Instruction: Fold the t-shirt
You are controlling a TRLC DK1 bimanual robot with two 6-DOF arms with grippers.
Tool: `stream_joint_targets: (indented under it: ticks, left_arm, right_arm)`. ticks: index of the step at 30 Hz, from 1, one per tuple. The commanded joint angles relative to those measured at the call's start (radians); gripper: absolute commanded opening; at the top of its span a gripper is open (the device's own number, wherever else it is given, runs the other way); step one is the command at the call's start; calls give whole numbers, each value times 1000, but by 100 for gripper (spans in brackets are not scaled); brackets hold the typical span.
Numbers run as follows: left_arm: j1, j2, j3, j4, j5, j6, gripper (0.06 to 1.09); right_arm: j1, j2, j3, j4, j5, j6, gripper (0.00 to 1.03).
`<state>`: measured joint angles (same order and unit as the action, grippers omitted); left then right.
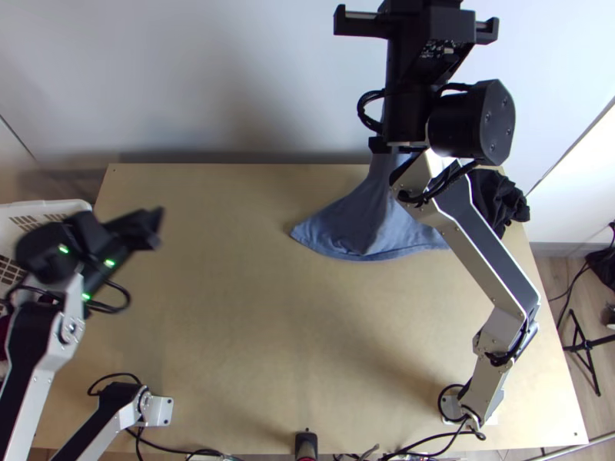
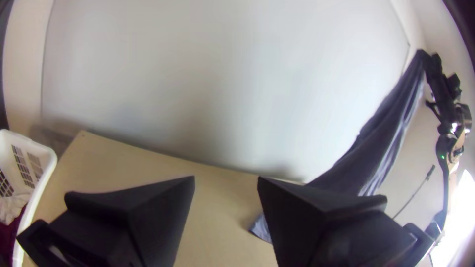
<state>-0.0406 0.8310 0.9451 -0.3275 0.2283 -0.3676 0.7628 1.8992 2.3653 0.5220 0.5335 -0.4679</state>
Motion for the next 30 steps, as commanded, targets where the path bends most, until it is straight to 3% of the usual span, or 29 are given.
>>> stream_joint_targets:
  ticks: [1, 6, 14, 20, 30]
  left_arm:
    - [-446, -36, -46, 47, -199, -42, 74]
    - [-581, 80, -6, 151, -242, -36, 74]
    - [-693, 204, 23, 229, -248, -42, 74]
    - [-762, 278, 50, 278, -231, -128, 74]
    - [-912, 465, 54, 341, -236, -128, 74]
  right_arm:
    - [27, -3, 0, 1, 0, -14, 3]
    - [47, -8, 0, 1, 2, -23, 3]
    - [86, 17, 2, 21, 0, -54, 3]
    - [102, 74, 22, 44, 0, -74, 3]
    - [141, 136, 40, 76, -1, -75, 3]
